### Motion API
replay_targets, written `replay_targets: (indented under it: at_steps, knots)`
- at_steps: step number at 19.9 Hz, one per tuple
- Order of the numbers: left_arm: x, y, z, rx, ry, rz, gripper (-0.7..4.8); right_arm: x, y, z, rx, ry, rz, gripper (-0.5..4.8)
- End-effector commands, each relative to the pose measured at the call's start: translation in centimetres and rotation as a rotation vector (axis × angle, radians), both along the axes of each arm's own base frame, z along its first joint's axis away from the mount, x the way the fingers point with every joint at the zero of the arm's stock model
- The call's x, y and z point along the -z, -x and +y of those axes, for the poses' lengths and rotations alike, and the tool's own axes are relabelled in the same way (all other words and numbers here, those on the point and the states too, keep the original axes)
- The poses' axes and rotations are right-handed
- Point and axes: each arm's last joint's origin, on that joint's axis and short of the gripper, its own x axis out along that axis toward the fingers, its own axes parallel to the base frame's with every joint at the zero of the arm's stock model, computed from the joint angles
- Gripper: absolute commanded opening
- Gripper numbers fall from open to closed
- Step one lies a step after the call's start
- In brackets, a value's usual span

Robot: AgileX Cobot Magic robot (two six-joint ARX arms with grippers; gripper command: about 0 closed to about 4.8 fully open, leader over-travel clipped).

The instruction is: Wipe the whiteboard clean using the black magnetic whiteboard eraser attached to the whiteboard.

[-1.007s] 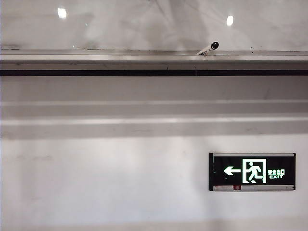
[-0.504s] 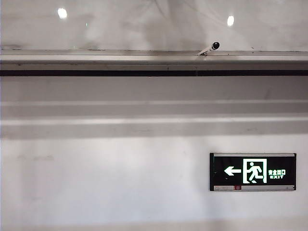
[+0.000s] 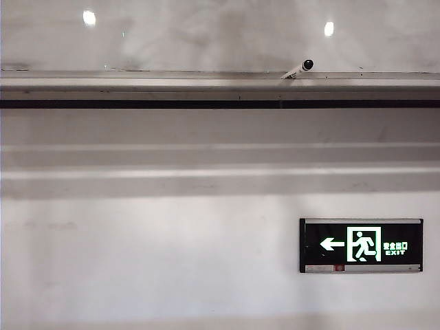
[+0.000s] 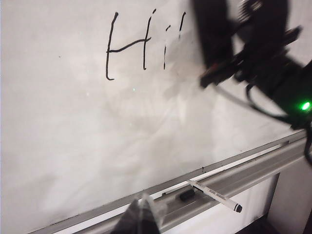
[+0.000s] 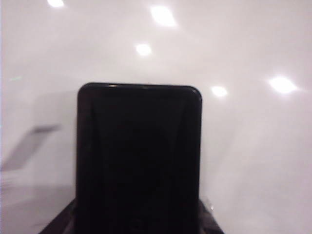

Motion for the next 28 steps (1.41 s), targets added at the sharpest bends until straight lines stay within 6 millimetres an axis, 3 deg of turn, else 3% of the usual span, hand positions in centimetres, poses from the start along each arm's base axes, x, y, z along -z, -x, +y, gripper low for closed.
replay_targets:
  at_steps: [1,9,13,17,22,28]
  knots:
    - [-0.4,0.2,0.1,0.004,0.01,-0.02,-0.05,-0.9,0.9,0.0,-0.063,0.022,-0.039,1.06]
    - [-0.3,0.2,0.1,0.011,0.008,-0.019,-0.05,1.7,-0.1,1.9,-0.329,0.223,0.146,1.03]
    - [-0.4,0.3,0.1,0.04,0.006,-0.022,-0.05,2.2,-0.1,2.7,-0.388,0.258,0.155,1.03]
    - [-0.4,0.5,0.1,0.054,0.006,-0.021,-0.05,1.7,0.1,3.1,-0.231,0.176,0.118,0.66]
    - [-0.4,0.5,0.1,0.057,0.02,-0.013,-0.05,0.8,0.1,1.9,-0.026,0.088,0.06,0.66]
    - [-0.4,0.5,0.1,0.057,0.021,-0.014,-0.05,-0.1,0.2,0.5,0.076,-0.004,-0.022,0.66]
